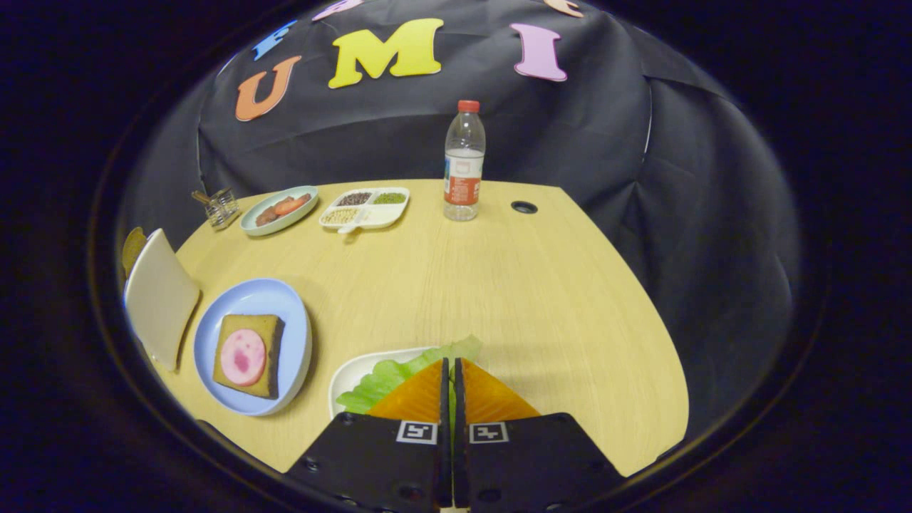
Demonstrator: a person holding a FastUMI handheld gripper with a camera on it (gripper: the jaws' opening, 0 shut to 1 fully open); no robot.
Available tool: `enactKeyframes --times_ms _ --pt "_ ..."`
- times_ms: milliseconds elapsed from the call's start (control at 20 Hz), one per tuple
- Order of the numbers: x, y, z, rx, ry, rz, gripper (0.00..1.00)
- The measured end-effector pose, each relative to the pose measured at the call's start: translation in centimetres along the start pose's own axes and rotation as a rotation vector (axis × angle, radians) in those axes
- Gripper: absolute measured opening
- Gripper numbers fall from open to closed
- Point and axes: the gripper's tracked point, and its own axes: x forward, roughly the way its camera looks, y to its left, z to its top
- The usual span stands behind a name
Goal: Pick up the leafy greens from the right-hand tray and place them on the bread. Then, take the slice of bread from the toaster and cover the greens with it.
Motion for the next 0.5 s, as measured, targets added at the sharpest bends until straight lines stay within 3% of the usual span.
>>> enactKeyframes --times_ms 100,150,250,350,500 --pt "0.0 0.1 -0.1 -0.011 -0.002 0.01 0.12" --pt "0.2 -0.3 -0.3 -0.034 -0.003 -0.009 0.3" --pt "0.2 -0.3 -0.9 -0.061 0.022 -0.008 0.48" --pt "0.5 -0.9 -1.3 -0.081 0.038 -0.035 0.48" --pt "0.9 -1.1 -2.0 -0.128 0.048 -0.066 0.56"
